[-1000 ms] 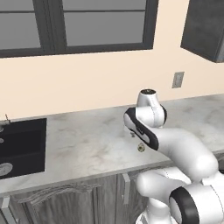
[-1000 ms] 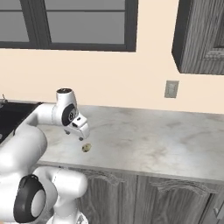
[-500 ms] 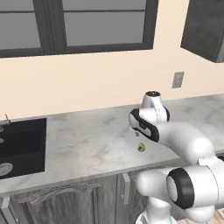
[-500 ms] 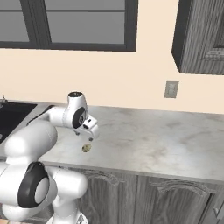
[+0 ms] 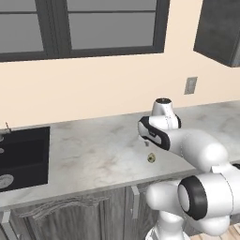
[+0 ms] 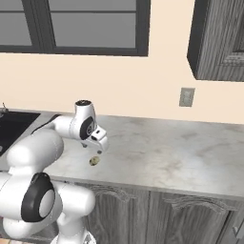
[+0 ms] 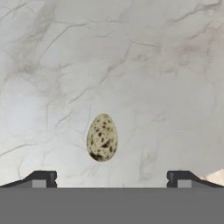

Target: Gather the eggs and milk located in the vicinity of the sink area and place them right next to the bowl.

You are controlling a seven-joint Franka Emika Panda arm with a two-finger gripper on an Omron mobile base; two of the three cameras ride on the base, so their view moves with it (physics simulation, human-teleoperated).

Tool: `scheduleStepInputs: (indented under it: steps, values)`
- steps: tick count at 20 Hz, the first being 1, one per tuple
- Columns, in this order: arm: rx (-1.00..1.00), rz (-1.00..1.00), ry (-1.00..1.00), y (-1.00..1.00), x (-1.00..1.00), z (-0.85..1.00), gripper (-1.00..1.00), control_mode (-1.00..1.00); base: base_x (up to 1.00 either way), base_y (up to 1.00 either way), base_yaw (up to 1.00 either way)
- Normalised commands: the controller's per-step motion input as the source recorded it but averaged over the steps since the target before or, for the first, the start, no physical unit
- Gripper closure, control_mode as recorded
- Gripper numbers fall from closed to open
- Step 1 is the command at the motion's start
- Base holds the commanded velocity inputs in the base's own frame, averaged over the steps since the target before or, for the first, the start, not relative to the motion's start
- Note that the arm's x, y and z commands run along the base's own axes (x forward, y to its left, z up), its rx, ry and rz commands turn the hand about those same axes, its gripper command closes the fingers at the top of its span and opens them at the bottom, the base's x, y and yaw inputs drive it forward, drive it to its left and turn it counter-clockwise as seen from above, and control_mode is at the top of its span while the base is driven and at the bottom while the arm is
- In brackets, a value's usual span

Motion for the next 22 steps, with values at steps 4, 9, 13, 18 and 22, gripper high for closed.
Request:
scheduleStepInputs:
  steps: [4, 9, 13, 18, 22]
  values:
    - [0.00, 0.00, 0.00, 0.00, 0.00, -0.11, -1.00, -1.00, 0.00, 0.00, 0.00]
    - [0.00, 0.00, 0.00, 0.03, 0.02, -0.11, -1.00, -1.00, 0.00, 0.00, 0.00]
    - [0.00, 0.00, 0.01, 0.00, 0.00, -0.24, -1.00, -1.00, 0.00, 0.00, 0.00]
    - [0.00, 0.00, 0.00, 0.00, 0.01, -0.41, -1.00, -1.00, 0.00, 0.00, 0.00]
    - [0.00, 0.00, 0.02, 0.00, 0.18, -0.45, -1.00, -1.00, 0.00, 0.00, 0.00]
